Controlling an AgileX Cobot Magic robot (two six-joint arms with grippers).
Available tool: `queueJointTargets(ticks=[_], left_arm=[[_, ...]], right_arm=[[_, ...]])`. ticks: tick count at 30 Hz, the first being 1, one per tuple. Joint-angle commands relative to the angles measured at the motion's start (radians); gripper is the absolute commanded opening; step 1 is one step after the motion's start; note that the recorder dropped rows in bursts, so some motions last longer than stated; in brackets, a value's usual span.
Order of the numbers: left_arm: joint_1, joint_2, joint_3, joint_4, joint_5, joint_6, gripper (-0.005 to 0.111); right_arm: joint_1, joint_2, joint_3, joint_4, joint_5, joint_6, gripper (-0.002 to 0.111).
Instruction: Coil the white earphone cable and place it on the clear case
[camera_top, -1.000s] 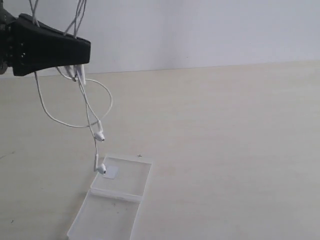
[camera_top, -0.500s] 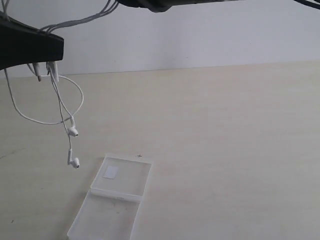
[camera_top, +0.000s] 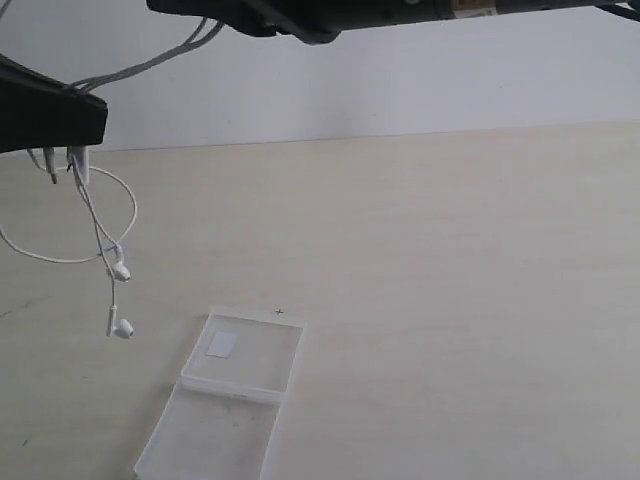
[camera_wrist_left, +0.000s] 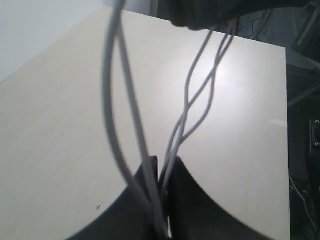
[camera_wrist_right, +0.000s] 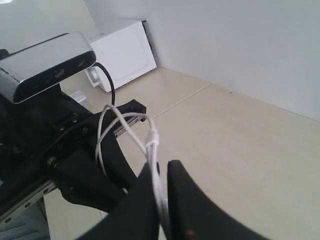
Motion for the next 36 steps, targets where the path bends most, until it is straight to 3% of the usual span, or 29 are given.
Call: queueJointTargets(ticks=[1, 5, 9, 14, 20, 28, 36], left_arm=[[0.003, -0.015, 0.002, 0.014, -0.007, -0.026, 0.0], [0.003, -0.028, 0.002, 0.088, -0.044, -0.066, 0.0], [0.003, -0.035, 0.002, 0.189, -0.079, -0.101, 0.0], [0.003, -0.035, 0.002, 0.278, -0.089, -0.126, 0.0], [0.003, -0.035, 0.002, 0.286, -0.085, -0.128, 0.0], [0.001, -0.035, 0.002, 0.219, -0.078, -0.124, 0.0], [0.001, -0.049, 0.002, 0.245, -0.03, -0.121, 0.0]], right_arm=[[-0.001, -0.005, 0.023, -0.002, -0.016, -0.013, 0.014], [-0.001, -0.005, 0.094, -0.002, -0.008, -0.059, 0.026], [-0.001, -0.005, 0.144, -0.002, 0.029, -0.093, 0.05], [-0.001, -0.005, 0.142, -0.002, 0.029, -0.096, 0.068], [-0.001, -0.005, 0.142, -0.002, -0.001, -0.214, 0.069], [0.001, 0.029, 0.142, -0.002, -0.016, -0.248, 0.064], [0.001, 0.025, 0.142, -0.002, -0.002, -0.273, 0.062]])
